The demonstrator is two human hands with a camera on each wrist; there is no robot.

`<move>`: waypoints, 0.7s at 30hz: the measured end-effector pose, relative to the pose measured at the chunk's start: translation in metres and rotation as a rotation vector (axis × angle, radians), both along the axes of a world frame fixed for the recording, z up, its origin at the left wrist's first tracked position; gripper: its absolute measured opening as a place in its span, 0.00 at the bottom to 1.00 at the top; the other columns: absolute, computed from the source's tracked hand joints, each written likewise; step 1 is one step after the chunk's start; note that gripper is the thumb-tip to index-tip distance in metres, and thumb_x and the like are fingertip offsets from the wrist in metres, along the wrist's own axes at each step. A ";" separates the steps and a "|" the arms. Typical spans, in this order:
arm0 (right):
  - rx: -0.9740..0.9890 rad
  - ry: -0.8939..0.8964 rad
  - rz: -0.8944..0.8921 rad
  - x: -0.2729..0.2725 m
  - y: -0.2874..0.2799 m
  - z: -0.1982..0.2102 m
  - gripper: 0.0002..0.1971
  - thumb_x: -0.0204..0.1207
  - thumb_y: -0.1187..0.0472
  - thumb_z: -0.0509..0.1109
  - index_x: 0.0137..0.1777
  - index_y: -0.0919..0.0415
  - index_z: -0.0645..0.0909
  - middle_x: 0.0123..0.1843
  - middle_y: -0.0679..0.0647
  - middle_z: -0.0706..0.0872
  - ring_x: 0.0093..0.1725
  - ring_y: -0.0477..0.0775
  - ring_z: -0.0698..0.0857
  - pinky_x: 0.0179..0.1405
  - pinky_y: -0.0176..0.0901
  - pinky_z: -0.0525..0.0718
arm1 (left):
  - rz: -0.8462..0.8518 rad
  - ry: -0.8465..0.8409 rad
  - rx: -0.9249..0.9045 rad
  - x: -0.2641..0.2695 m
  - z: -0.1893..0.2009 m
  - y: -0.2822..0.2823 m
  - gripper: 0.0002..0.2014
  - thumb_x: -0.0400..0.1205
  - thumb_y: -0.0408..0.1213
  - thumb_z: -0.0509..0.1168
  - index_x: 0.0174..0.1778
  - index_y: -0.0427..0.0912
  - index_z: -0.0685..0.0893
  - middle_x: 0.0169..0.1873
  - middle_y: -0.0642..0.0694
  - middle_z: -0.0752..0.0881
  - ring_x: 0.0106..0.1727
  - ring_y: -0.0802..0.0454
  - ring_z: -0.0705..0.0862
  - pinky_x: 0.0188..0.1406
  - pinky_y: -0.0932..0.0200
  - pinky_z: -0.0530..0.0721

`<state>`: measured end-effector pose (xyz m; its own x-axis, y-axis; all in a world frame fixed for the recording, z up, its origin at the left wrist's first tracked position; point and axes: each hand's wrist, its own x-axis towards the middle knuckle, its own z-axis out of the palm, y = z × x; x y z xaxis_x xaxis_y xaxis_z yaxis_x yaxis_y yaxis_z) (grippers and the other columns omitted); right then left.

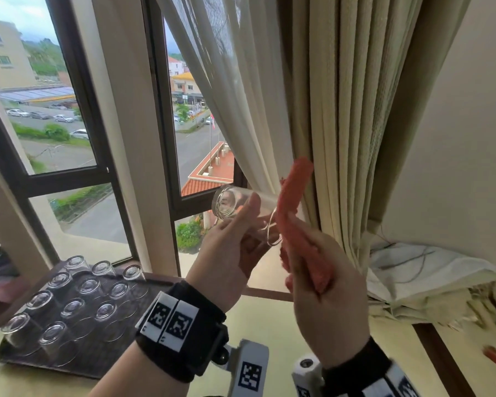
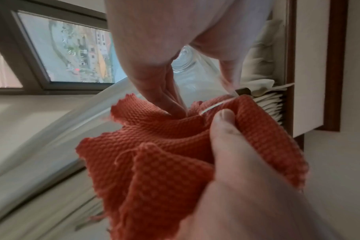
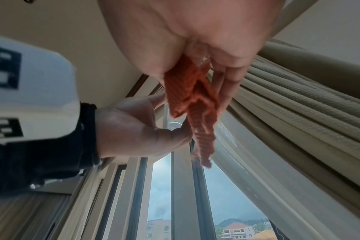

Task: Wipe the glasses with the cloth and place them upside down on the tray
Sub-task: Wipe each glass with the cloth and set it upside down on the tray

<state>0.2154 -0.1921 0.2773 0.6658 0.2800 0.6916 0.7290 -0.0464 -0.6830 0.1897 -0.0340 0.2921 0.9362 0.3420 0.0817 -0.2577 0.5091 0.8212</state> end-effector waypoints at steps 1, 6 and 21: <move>-0.079 -0.092 -0.015 -0.001 0.002 0.001 0.23 0.85 0.58 0.67 0.78 0.37 0.80 0.71 0.27 0.83 0.64 0.55 0.89 0.59 0.60 0.90 | -0.003 -0.034 0.015 -0.001 0.003 0.000 0.48 0.77 0.59 0.79 0.73 0.17 0.76 0.63 0.15 0.83 0.58 0.32 0.83 0.60 0.45 0.84; -0.379 -0.132 0.049 0.003 0.002 0.007 0.28 0.86 0.53 0.61 0.83 0.25 0.66 0.64 0.14 0.77 0.51 0.44 0.86 0.46 0.52 0.92 | 0.012 -0.065 0.107 -0.006 0.013 0.002 0.43 0.78 0.58 0.79 0.72 0.20 0.80 0.60 0.24 0.89 0.60 0.23 0.86 0.66 0.32 0.83; 0.281 1.002 0.905 -0.002 0.012 0.022 0.19 0.66 0.78 0.71 0.53 0.62 0.93 0.27 0.63 0.81 0.19 0.58 0.84 0.19 0.45 0.84 | -0.013 -0.048 0.391 -0.007 0.010 0.010 0.33 0.71 0.48 0.83 0.66 0.32 0.86 0.60 0.30 0.92 0.64 0.30 0.92 0.69 0.33 0.88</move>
